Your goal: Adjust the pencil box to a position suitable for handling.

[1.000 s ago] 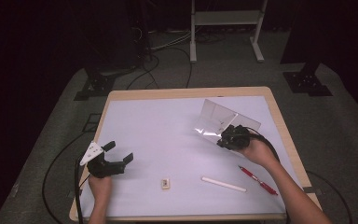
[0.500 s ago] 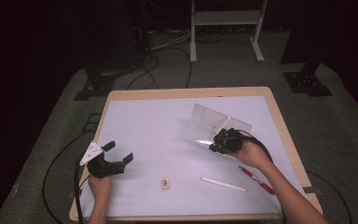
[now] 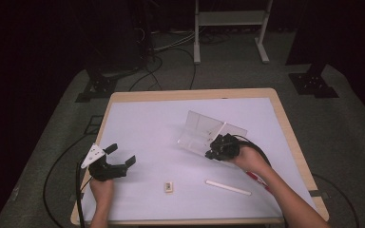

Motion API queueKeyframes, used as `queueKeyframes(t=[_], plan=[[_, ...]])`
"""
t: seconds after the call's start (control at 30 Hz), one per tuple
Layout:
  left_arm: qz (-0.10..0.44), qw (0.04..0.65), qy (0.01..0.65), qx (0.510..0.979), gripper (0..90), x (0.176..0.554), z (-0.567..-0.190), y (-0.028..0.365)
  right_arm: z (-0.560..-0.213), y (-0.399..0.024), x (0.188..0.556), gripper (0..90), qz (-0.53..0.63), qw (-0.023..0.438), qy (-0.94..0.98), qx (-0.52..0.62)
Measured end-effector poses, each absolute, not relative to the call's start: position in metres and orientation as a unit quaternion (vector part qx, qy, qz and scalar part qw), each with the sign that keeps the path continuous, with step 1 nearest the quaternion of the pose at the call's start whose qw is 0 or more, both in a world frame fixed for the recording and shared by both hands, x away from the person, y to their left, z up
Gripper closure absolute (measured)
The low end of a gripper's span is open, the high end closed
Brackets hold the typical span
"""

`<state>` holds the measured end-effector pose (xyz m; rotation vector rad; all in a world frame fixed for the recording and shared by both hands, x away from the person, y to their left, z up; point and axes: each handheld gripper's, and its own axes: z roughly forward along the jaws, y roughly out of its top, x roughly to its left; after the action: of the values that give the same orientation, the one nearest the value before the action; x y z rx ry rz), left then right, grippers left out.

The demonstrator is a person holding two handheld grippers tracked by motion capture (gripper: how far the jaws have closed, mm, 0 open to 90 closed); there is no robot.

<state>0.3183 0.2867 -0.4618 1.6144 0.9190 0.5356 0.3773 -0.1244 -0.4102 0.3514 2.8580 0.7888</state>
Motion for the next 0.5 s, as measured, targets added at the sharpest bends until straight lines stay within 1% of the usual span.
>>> queueKeyframes(t=[0.5], plan=[[0.228,0.568,0.391,0.688,0.0,0.318,-0.462,0.287,-0.425,-0.11,0.372,86.5,0.261,0.051,0.959,0.094]])
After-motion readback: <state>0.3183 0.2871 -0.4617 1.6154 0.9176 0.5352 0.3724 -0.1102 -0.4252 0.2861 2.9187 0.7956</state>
